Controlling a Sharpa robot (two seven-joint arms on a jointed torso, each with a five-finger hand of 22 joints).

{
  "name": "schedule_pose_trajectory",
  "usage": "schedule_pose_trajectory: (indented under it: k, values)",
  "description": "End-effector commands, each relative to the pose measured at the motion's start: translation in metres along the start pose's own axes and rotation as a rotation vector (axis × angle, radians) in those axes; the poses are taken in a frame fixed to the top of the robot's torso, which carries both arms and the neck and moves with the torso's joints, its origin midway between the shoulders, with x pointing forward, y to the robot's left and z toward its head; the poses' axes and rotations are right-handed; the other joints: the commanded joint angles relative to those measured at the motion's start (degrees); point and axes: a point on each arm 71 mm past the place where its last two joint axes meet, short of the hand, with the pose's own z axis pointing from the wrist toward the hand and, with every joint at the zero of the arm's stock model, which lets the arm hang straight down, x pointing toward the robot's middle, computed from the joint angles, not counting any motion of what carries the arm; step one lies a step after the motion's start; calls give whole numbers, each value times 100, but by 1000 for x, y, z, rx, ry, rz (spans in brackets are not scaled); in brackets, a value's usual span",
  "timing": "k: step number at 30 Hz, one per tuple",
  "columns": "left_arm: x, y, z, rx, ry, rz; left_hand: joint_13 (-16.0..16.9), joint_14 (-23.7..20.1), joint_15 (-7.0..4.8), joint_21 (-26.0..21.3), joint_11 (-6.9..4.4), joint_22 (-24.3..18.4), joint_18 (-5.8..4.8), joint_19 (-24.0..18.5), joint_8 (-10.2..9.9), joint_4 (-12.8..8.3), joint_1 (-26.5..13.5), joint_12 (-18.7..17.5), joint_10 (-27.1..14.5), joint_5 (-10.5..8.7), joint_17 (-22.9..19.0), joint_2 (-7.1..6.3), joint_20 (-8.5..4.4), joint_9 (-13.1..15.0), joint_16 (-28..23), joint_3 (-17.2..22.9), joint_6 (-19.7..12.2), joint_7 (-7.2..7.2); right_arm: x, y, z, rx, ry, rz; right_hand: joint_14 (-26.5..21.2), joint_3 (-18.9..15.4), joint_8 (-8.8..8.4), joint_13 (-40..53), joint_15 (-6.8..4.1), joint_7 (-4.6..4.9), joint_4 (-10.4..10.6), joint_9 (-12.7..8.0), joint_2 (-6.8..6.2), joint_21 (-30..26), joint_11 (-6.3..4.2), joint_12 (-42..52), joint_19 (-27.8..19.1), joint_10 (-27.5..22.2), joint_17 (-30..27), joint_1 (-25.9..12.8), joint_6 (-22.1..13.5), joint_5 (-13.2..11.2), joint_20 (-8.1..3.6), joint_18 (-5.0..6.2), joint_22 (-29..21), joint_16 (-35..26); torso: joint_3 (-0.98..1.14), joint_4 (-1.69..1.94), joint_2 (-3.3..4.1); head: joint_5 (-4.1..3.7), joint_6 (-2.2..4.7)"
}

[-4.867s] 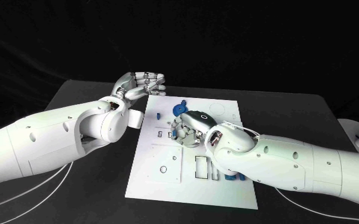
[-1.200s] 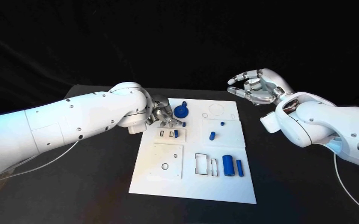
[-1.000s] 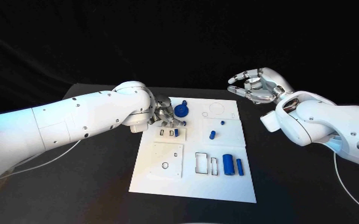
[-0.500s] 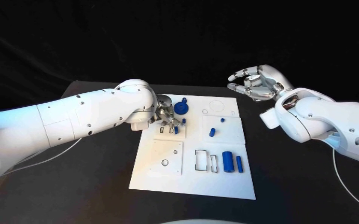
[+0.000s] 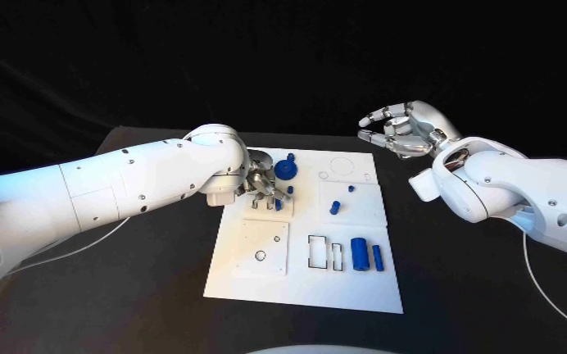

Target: Assemble the parts on the task board

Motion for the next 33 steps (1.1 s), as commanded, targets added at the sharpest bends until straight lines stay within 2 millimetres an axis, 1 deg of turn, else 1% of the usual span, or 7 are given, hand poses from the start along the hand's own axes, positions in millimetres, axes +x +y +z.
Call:
schedule_pose_trajectory:
  k: [1, 14, 22, 24, 27, 31, 33]
  values:
    - [2, -3, 0, 5, 28, 5, 9, 538, -46, 39, -18, 6, -103, 34, 34, -16, 93, 38, 19, 28, 1265, 8, 12, 22, 37, 23, -44, -16, 2, 0, 0, -2, 19, -4, 405, 4, 32, -4, -34, -5, 27, 0, -53, -12, -31, 2, 134, -21, 673, -19, -54, 37, -35, 118, 999, -35, 0, 5, 0, 0, -4]
    - [3, -4, 3, 10, 43, -18, 10, 546, -59, 80, -35, 79, -113, 39, 18, -20, 562, 25, -35, 41, 1294, 103, 0, 132, 58, 381, -111, -31, 3, 0, 1, -2, 24, -9, 405, 7, 35, 4, -33, -5, 28, 0, -48, -11, -31, 13, 135, -12, 673, -16, -59, 48, -35, 118, 1000, -35, -2, 4, 12, -20, -42]
    - [5, -5, 3, 16, 58, -28, -24, 553, -89, 113, -62, 136, -120, 44, -42, -66, 1176, -43, -90, 55, 1319, 3, -16, 193, 76, 1134, -157, -56, 4, 1, 1, -14, 28, -27, 404, 11, 39, 1, -33, -5, 28, -1, -43, -24, -31, 10, 127, -14, 669, -11, -63, 60, -35, 121, 991, -38, -1, 18, 8, -25, -58]
    - [5, -5, 3, 17, 63, -32, -73, 556, -88, 123, -58, 155, -122, 42, -74, -90, 1415, -114, -126, 68, 1329, -185, -21, 221, 83, 1665, -176, -47, 4, 1, 1, -15, 28, -29, 404, 11, 39, 1, -33, -5, 28, -1, -43, -24, -31, 10, 127, -14, 669, -11, -63, 60, -35, 121, 991, -38, -1, 17, 7, -22, -64]
    - [5, -4, 3, 18, 67, -37, -113, 557, -71, 140, -41, 188, -127, 41, -48, -151, 1464, -175, -99, 77, 1334, -710, -2, 351, 85, 2864, -167, -22, 4, 1, 1, -16, 28, -30, 404, 11, 39, 1, -33, -5, 28, -1, -43, -24, -31, 10, 127, -14, 669, -11, -63, 60, -35, 121, 991, -38, -1, 12, 5, -19, -70]
    - [5, -3, 2, 21, 68, -48, -128, 555, -47, 151, -14, 209, -129, 39, 71, -467, 1224, -199, -46, 134, 1330, -1036, 17, 568, 81, 3915, -190, 7, 4, 1, 1, -16, 27, -30, 404, 11, 39, 1, -33, -5, 28, -1, -43, -24, -31, 10, 127, -14, 669, -11, -63, 60, -35, 121, 991, -38, 0, 10, 6, -19, -63]
    - [5, -3, 2, 24, 65, -58, -120, 554, -48, 154, -9, 214, -129, 39, 110, -602, 1109, -192, -22, 145, 1326, -1102, 28, 640, 78, 4165, -197, 14, 4, 1, 2, -17, 27, -29, 404, 11, 39, 1, -33, -5, 28, -1, -43, -24, -31, 10, 127, -14, 669, -11, -63, 60, -35, 121, 991, -38, 2, 12, 6, -21, -59]
